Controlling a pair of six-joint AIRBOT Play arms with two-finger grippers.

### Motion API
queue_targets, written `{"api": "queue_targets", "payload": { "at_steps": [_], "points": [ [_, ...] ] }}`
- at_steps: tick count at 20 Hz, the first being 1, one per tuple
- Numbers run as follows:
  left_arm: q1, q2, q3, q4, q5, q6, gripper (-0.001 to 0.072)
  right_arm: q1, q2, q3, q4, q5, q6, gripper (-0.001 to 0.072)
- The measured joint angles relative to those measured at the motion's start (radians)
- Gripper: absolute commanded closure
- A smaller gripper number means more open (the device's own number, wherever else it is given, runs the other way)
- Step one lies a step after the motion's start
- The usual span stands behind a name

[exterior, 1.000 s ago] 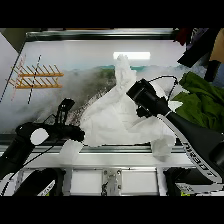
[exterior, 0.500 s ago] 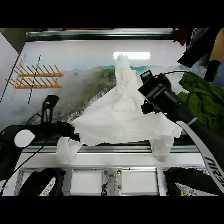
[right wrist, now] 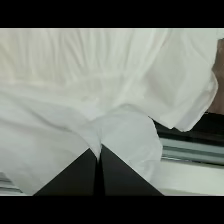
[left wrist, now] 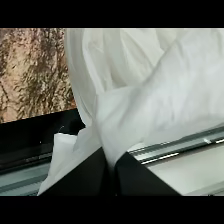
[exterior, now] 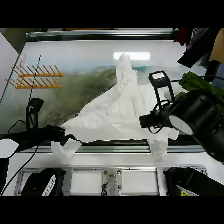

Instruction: Fold the clothes and pants, and hang the long-sleeved shirts on hangers.

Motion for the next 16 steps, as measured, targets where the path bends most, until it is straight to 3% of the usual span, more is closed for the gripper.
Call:
{"api": "queue_targets", "payload": {
  "at_steps": [7,16],
  "points": [
    [-0.191,-0.227,0.196,-0.019,0.039,-0.014,0.0101,0.101,0.025,-0.034,-0.012,-0.003,0.078,0.0701],
    [-0.491,-0.725,0.628,-0.018,-0.003,-0.004,0.01,0.119,0.027,-0.038,-0.016,-0.004,0.093,0.0701]
  ]
}}
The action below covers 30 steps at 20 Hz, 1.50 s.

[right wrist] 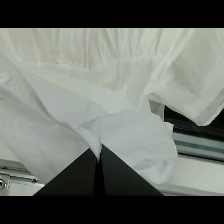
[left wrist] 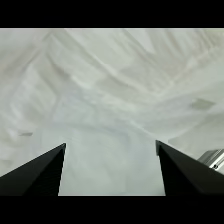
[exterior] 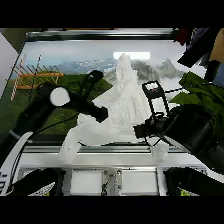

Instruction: Fold the clothes and pants, and hang the long-sleeved shirts on hangers.

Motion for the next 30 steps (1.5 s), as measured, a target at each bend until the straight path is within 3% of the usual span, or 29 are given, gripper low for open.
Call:
{"api": "queue_targets", "payload": {
  "at_steps": [7,18,19,20,21,26,30],
  "points": [
    [-0.038,-0.204,0.154,0.001,-0.134,0.052,0.01,0.0,0.0,0.0,0.0,0.0,0.0,0.0701],
    [-0.022,-0.357,0.171,-0.005,-0.093,0.068,0.0105,0.0,0.0,0.0,0.0,0.0,0.0,0.0701],
    [-0.022,-0.363,0.171,-0.005,-0.089,0.068,0.0328,0.0,0.0,0.0,0.0,0.0,-0.001,0.07],
    [-0.021,-0.367,0.171,-0.005,-0.089,0.068,0.0602,0.0,0.0,0.0,0.0,0.0,-0.001,0.0701],
    [-0.016,-0.367,0.171,-0.005,-0.089,0.068,0.0693,0.0,0.0,0.0,0.0,0.0,-0.001,0.0701],
    [0.052,-0.279,0.171,-0.001,-0.079,0.067,0.0698,-0.001,0.0,0.0,-0.035,0.0,-0.002,0.0701],
    [0.113,-0.089,0.117,-0.002,-0.051,0.046,0.0698,-0.011,0.0,0.0,-0.07,-0.027,-0.008,0.0701]
  ]
}}
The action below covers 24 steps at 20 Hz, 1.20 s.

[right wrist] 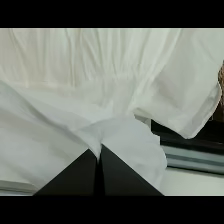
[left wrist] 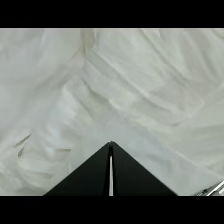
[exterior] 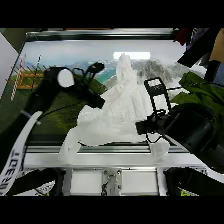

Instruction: Fold the clothes and pants, and hang the long-sleeved shirts on hangers.

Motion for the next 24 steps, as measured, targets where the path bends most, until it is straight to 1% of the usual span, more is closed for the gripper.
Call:
{"api": "queue_targets", "payload": {
  "at_steps": [1,2,3,4,5,7,9,12,15,17,19,22,24],
  "points": [
    [0.008,0.055,-0.038,0.0,0.015,-0.008,0.0698,-0.002,0.0,0.0,-0.006,-0.016,0.0,0.0701],
    [0.011,0.115,-0.09,-0.002,0.032,-0.021,0.0609,-0.004,0.0,0.0,-0.008,-0.031,0.0,0.0701],
    [0.011,0.17,-0.147,-0.005,0.056,-0.031,0.0176,-0.005,0.0,0.0,-0.01,-0.045,0.0,0.0701],
    [0.006,0.213,-0.199,-0.008,0.08,-0.035,0.0022,-0.006,0.0,0.0,-0.012,-0.055,0.0,0.07],
    [0.001,0.248,-0.249,-0.011,0.112,-0.041,0.0033,-0.006,0.0,0.0,-0.013,-0.063,0.0,0.0701],
    [-0.001,0.275,-0.317,-0.015,0.157,-0.038,0.0032,-0.006,0.0,0.0,-0.013,-0.074,0.0,0.0701],
    [0.027,0.243,-0.34,-0.047,0.163,0.007,0.003,-0.006,0.0,0.0,-0.009,-0.078,0.0,0.0701],
    [0.124,0.129,-0.329,-0.177,0.116,0.126,0.003,-0.005,0.0,0.0,-0.002,-0.064,0.0,0.07],
    [0.229,-0.006,-0.315,-0.372,0.024,0.273,0.003,-0.005,0.0,0.0,0.0,-0.047,0.0,0.0701],
    [0.262,-0.085,-0.314,-0.482,-0.051,0.356,0.003,-0.005,0.0,0.0,0.001,-0.043,0.0,0.0701],
    [0.26,-0.15,-0.314,-0.536,-0.098,0.406,0.003,-0.005,0.0,0.0,0.002,-0.043,0.0,0.07],
    [0.222,-0.217,-0.314,-0.559,-0.118,0.442,0.0043,-0.005,0.0,0.0,0.002,-0.043,0.0,0.07],
    [0.198,-0.24,-0.314,-0.565,-0.111,0.455,0.0425,-0.005,0.0,0.0,0.002,-0.043,0.0,0.07]
  ]
}}
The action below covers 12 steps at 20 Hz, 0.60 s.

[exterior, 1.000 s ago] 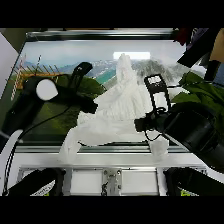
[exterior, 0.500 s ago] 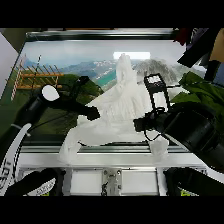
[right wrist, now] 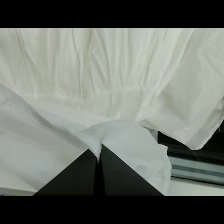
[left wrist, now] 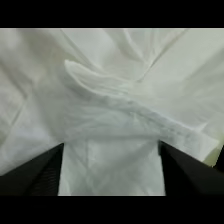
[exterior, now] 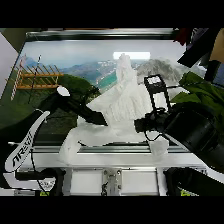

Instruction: Fold the clothes and pants, and hang the long-sleeved shirts on hangers.

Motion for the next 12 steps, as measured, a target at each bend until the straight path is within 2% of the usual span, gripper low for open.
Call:
{"api": "queue_targets", "payload": {
  "at_steps": [1,2,12],
  "points": [
    [-0.007,-0.003,0.0,-0.004,0.01,0.003,0.0587,0.0,0.0,0.0,0.0,0.0,0.0,0.07],
    [-0.01,-0.003,0.0,-0.004,0.016,0.006,0.0701,0.0,0.0,0.0,-0.001,-0.001,0.0,0.0701],
    [0.111,0.192,0.0,-0.009,0.11,0.027,0.0698,-0.011,0.0,0.0,-0.013,-0.067,-0.011,0.07]
  ]
}}
